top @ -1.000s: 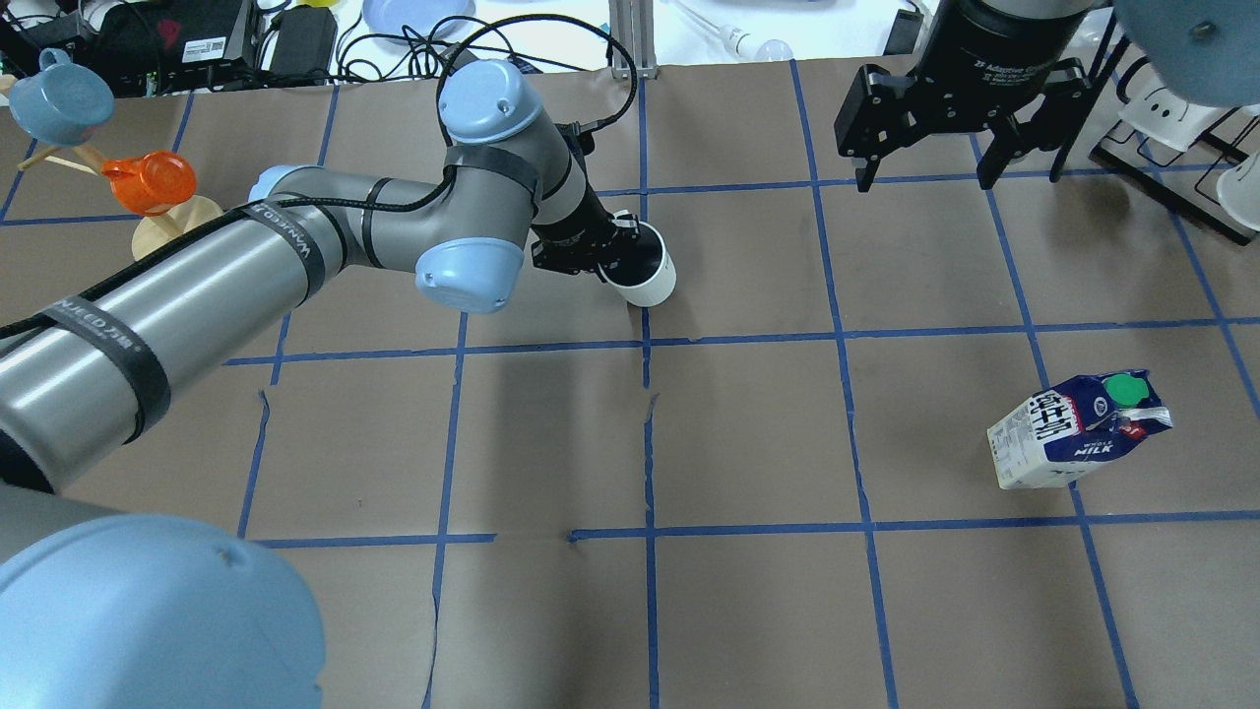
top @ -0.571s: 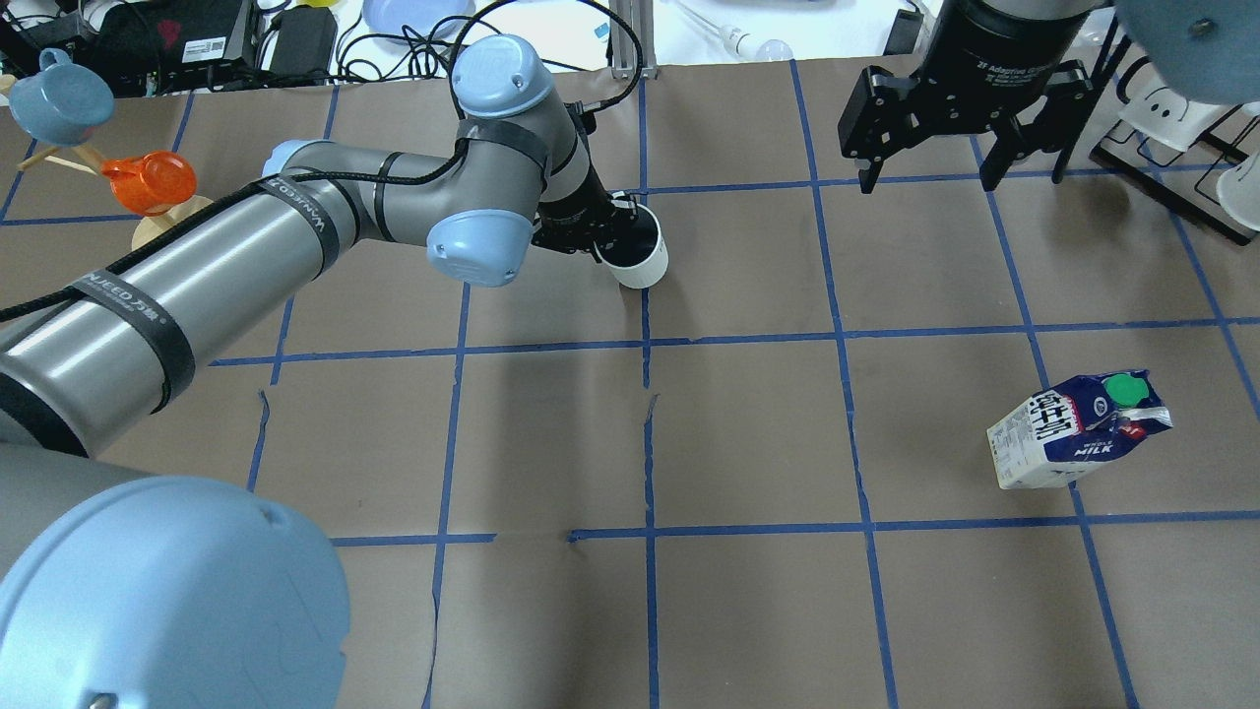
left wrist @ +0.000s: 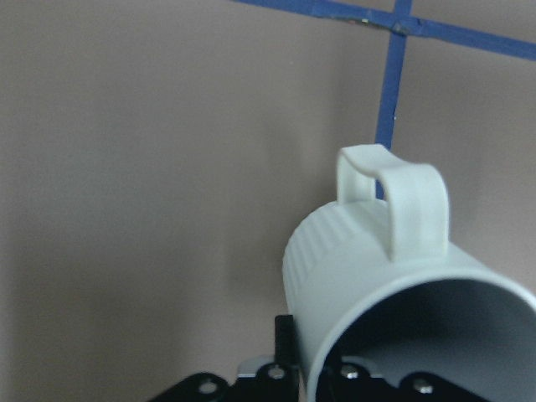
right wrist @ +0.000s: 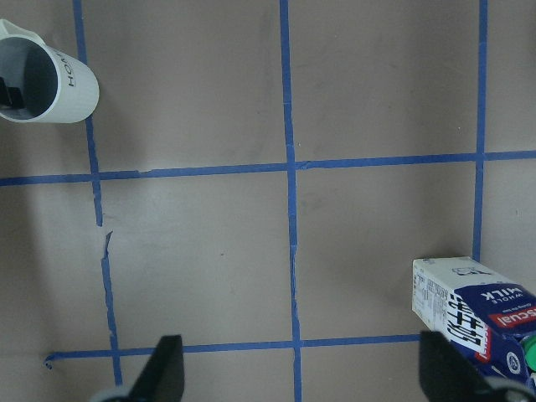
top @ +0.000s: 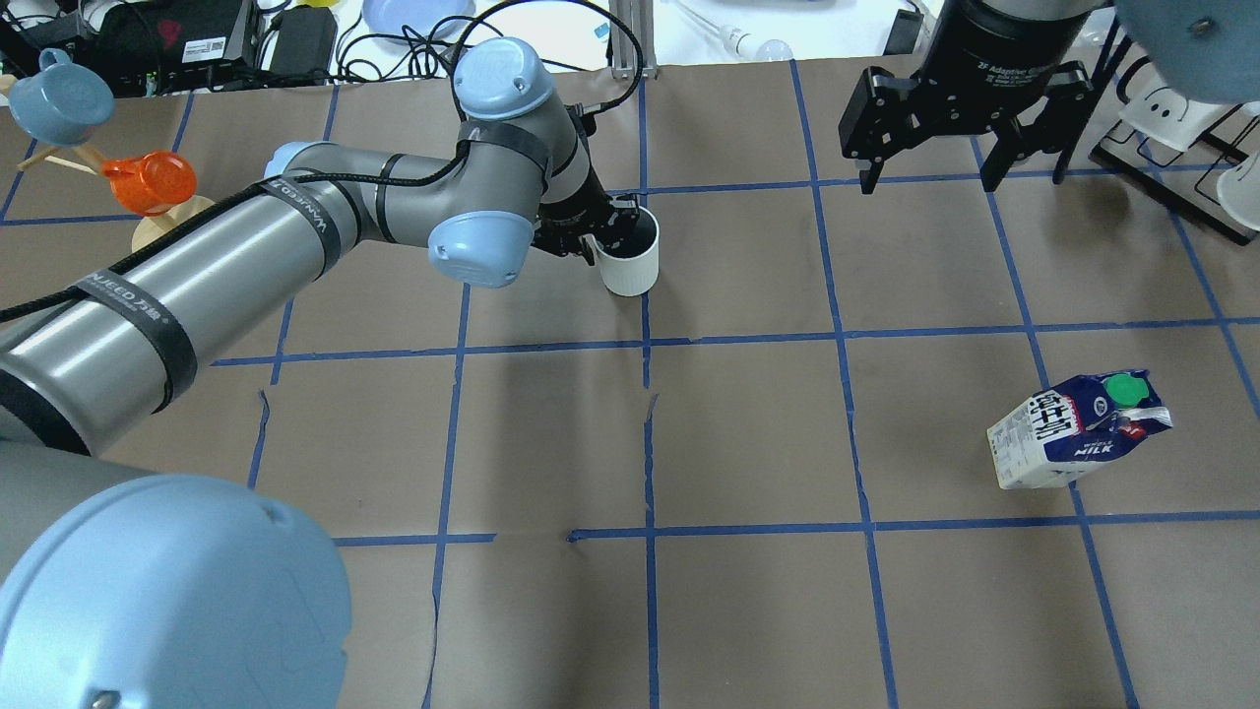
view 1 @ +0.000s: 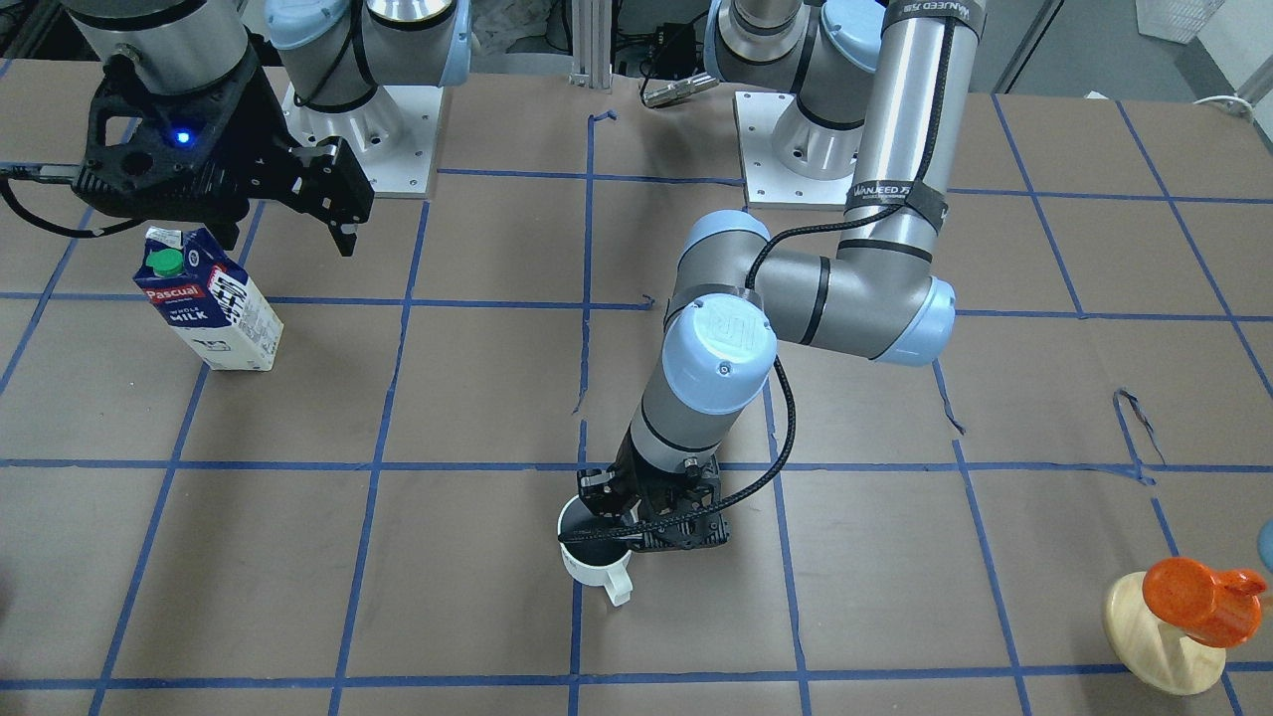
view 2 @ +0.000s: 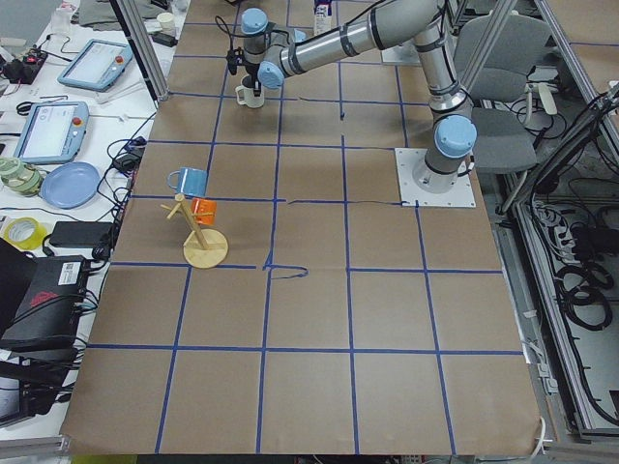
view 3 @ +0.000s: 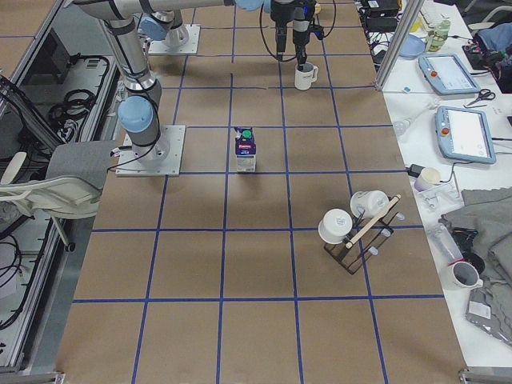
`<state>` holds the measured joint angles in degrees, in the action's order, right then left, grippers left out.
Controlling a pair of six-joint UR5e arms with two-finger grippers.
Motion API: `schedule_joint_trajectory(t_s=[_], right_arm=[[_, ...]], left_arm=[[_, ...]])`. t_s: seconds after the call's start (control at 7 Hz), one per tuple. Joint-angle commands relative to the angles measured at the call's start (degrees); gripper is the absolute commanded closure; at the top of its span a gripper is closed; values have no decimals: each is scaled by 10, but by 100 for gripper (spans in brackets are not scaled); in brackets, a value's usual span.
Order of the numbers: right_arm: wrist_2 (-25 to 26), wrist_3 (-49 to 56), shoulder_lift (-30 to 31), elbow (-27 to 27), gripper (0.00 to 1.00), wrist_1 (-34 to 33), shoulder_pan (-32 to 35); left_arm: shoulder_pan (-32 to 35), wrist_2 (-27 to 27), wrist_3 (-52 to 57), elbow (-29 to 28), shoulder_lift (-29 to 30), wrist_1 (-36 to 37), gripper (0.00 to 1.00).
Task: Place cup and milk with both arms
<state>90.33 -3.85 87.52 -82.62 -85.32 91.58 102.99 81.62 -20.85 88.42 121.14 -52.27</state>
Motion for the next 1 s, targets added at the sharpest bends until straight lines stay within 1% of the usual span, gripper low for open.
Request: schedule_joint_trajectory(t_s=[0.0, 0.14, 0.29, 0.43, 0.57, 0.71, 0.86], right_arm=[[-1, 0, -1, 0, 0, -1, 0], [0, 1, -1, 0, 0, 1, -1], [0, 1, -1, -1, 0, 6, -3], [5, 15, -1, -3, 0, 6, -17], [7, 60, 4, -16, 0, 7, -44], [37, 107, 8, -31, 0, 7, -77], [60, 153, 9, -41, 0, 6, -116]], left_arm=[[-16, 11, 40, 10, -37, -53, 2], [-56, 41, 115, 8, -75, -121, 0], [-107, 44, 194, 1, -125, -190, 0], [-148, 44, 251, 3, -174, -223, 0], [-168, 56, 256, 13, -217, -257, 0], [-175, 92, 258, 0, -264, -320, 0], [-173, 92, 257, -15, -301, -361, 0]])
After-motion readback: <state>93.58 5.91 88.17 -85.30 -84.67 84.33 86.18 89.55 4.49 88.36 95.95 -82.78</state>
